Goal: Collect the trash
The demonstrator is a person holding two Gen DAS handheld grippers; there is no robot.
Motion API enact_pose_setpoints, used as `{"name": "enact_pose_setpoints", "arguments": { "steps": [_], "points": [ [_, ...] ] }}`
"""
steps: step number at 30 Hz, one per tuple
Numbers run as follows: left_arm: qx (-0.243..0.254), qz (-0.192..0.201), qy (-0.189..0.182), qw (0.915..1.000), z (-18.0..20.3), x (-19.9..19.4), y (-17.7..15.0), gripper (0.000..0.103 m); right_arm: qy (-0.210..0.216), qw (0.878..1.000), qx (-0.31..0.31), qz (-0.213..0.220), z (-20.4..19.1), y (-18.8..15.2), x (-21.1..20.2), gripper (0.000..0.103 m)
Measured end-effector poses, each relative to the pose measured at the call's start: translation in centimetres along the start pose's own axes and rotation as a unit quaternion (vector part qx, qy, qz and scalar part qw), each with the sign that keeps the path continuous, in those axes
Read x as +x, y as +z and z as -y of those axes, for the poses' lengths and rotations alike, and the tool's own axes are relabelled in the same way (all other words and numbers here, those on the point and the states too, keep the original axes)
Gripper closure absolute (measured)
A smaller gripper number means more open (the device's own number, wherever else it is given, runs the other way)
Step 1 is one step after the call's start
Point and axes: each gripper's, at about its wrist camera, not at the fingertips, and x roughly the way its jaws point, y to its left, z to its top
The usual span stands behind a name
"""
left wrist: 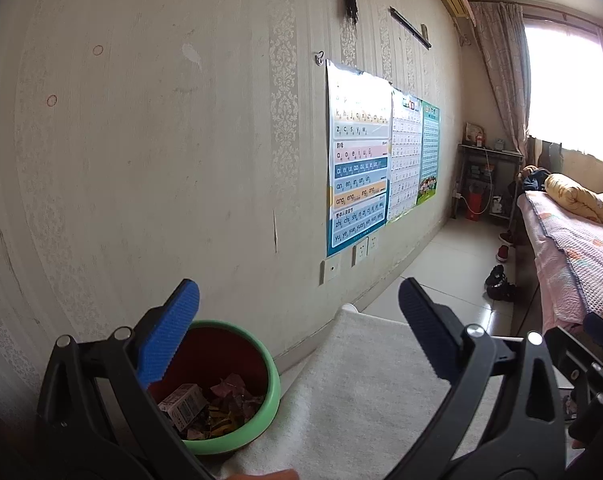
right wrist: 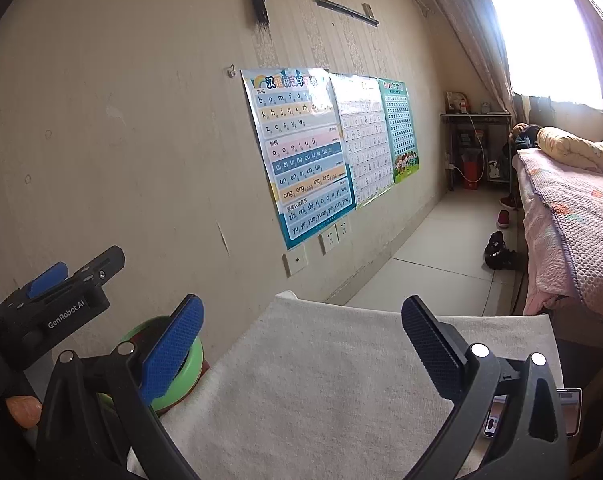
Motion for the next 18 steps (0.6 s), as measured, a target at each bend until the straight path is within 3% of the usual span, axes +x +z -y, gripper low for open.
{"name": "enact_pose_setpoints", "arguments": {
  "steps": [18],
  "points": [
    [0.006,-0.006,-0.002,1.0000,0.15,-0.19,-0.37,0.005,0.001,1.000,-0.002,-0.016,-0.28,-0.43,0.67,0.007]
  ]
}}
